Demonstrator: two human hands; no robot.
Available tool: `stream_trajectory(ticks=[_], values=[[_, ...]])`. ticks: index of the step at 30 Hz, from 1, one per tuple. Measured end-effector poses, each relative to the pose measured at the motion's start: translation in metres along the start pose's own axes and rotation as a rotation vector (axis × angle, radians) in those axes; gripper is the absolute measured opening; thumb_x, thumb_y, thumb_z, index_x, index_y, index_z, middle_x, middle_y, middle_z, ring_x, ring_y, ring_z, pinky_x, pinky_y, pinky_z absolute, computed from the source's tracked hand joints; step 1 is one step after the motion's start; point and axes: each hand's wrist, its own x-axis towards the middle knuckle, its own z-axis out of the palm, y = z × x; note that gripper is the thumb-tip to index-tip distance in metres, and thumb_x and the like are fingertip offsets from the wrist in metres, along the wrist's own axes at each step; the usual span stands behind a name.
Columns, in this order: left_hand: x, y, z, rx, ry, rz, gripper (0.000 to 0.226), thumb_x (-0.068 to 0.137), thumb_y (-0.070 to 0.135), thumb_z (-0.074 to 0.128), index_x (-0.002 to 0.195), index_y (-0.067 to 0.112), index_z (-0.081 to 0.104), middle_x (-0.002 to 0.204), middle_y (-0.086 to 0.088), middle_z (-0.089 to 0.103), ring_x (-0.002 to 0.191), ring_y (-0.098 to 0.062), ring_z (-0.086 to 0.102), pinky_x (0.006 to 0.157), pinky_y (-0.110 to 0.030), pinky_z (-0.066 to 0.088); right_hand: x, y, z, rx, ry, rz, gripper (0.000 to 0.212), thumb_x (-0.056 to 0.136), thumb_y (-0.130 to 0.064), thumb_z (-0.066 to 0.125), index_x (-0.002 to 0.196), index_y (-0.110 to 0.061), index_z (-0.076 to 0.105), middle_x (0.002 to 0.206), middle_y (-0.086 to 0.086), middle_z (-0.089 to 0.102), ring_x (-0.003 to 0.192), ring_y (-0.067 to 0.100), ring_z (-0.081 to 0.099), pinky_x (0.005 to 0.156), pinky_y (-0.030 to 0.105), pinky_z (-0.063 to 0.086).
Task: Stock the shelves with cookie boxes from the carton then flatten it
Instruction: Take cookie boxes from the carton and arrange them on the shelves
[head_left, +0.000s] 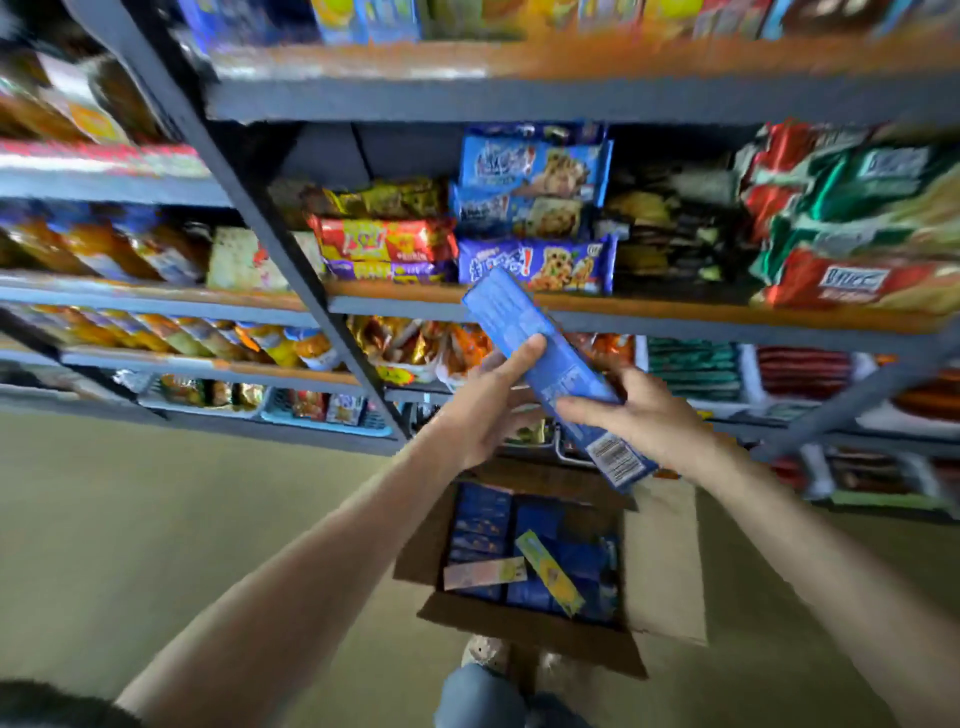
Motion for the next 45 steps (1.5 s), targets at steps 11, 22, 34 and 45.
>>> stream_trajectory(ticks=[11,22,34,45], values=[[-0.041,0.146,0.020,0.096,0.121,0.375,0.038,0.090,0.022,0.061,0.123,0.006,0.051,0.115,-0.012,0.064,0.084,-0.020,0.065,0.057,-0.028,0.055,-0.017,-0.147,-0.034,-0.163,0.240,-0.449,0.048,0.082,-0.038,0.070,0.118,-0.044,0.039,0.110,-0.028,0.048,0.097,-0.011,0.050,0.078,0.010,0.039],[-0.074,0.276,0.043,0.027,-0.178,0.744,0.028,0.091,0.012,0.056,0.119,0.010,0.052,0.111,-0.010,0.068,0.095,-0.026,0.067,0.070,-0.036,0.056,-0.024,-0.264,-0.083,-0.312,0.518,-0.599,0.048,0.077,-0.035,0.073,0.117,-0.035,0.046,0.106,-0.016,0.062,0.093,0.000,0.060,0.079,0.021,0.049],[-0.105,0.379,0.080,0.625,0.076,0.840,0.043,0.089,0.048,0.054,0.077,0.008,0.062,0.064,-0.006,0.067,0.055,-0.018,0.062,0.056,-0.028,0.056,-0.030,-0.353,-0.181,-0.767,0.847,-0.769,0.054,0.069,-0.039,0.068,0.119,-0.028,0.050,0.112,-0.004,0.063,0.101,0.024,0.059,0.079,0.039,0.048],[-0.040,0.485,0.112,1.086,0.488,1.356,0.019,0.092,0.011,0.051,0.101,0.016,0.066,0.098,-0.007,0.068,0.083,-0.023,0.061,0.075,-0.025,0.043,0.095,-0.439,-0.312,-1.217,0.999,-0.653,0.040,0.083,-0.027,0.058,0.121,-0.028,0.046,0.119,-0.003,0.055,0.113,0.024,0.045,0.083,0.037,0.026]])
